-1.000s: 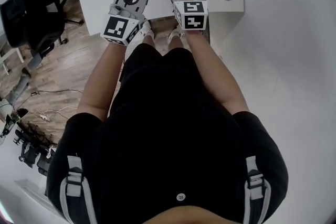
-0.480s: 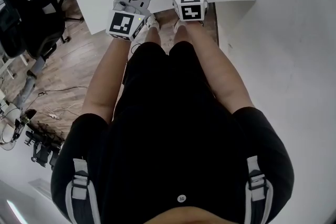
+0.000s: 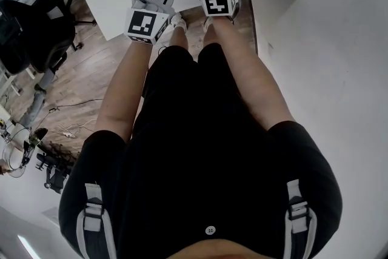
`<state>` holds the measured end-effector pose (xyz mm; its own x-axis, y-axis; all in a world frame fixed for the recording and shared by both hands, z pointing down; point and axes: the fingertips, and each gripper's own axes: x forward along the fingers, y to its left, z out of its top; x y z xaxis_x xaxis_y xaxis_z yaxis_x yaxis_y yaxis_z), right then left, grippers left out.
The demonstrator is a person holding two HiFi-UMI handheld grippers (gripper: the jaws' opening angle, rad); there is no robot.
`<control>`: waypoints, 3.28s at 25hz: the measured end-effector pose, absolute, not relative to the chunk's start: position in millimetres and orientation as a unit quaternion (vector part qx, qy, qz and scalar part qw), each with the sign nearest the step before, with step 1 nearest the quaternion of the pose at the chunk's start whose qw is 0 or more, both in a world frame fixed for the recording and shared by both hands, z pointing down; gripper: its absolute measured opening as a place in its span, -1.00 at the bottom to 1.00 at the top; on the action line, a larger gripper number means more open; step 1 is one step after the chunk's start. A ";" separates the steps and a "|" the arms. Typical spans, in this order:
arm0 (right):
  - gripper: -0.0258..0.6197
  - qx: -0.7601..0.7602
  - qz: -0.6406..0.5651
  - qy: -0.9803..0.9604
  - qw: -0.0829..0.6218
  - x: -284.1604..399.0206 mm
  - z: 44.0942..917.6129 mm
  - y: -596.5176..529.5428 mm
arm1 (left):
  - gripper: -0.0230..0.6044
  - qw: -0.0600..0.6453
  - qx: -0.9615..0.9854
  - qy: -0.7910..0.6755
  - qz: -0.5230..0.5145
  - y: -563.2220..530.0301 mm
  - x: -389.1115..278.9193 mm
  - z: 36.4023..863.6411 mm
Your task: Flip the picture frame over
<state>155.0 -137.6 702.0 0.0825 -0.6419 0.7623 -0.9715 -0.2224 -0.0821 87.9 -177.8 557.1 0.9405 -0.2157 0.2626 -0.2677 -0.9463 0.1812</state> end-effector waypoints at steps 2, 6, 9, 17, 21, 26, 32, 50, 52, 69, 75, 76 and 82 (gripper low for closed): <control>-0.32 0.700 0.352 -0.573 0.241 156.6 705.6 -135.7 | -0.92 0.111 0.979 -0.121 0.121 -176.7 88.8 559.1; -0.37 0.703 0.350 -0.566 0.251 157.2 711.0 -135.3 | -0.92 0.111 0.979 -0.114 0.124 -173.1 88.9 563.1; -0.43 0.705 0.350 -0.559 0.260 155.9 715.0 -134.8 | -0.92 0.110 0.981 -0.104 0.124 -169.8 87.5 564.7; -0.56 0.717 0.346 -0.538 0.277 151.3 723.5 -132.8 | -0.92 0.116 0.981 -0.097 0.123 -173.4 75.6 565.8; -0.73 0.725 0.339 -0.530 0.281 151.5 723.3 -132.2 | -0.92 0.118 0.980 -0.098 0.123 -175.9 68.3 567.3; -0.76 0.729 0.341 -0.527 0.274 149.3 721.4 -130.5 | -0.92 0.116 0.981 -0.101 0.121 -177.8 60.6 563.7; -0.77 0.725 0.351 -0.540 0.243 146.0 704.9 -134.7 | -0.92 0.116 0.981 -0.109 0.112 -182.2 55.2 553.5; -0.77 0.711 0.355 -0.583 0.169 163.9 630.9 -140.8 | -0.92 0.088 0.983 -0.125 0.099 -173.7 67.6 501.4; -0.77 0.706 0.359 -0.588 0.161 163.6 626.0 -141.3 | -0.92 0.085 0.984 -0.127 0.095 -174.1 69.4 496.2; -0.77 0.647 0.447 -0.617 0.028 158.1 601.2 -140.4 | -0.92 0.085 0.980 -0.147 0.102 -171.4 66.1 490.9; -0.77 0.616 0.487 -0.618 -0.045 157.9 595.7 -143.7 | -0.92 0.088 0.979 -0.152 0.099 -170.2 67.9 492.4; -0.77 0.607 0.494 -0.619 -0.056 156.6 594.7 -145.2 | -0.92 0.088 0.980 -0.152 0.097 -170.0 68.4 492.8; -0.77 0.561 0.532 -0.623 -0.120 149.5 593.0 -150.1 | -0.92 0.088 0.978 -0.157 0.102 -171.5 72.2 492.1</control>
<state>149.5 -150.1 593.0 -0.3428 -0.8261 0.4474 -0.5716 -0.1945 -0.7971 72.2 -171.5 492.1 0.9301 -0.2888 0.2268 -0.3247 -0.9353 0.1406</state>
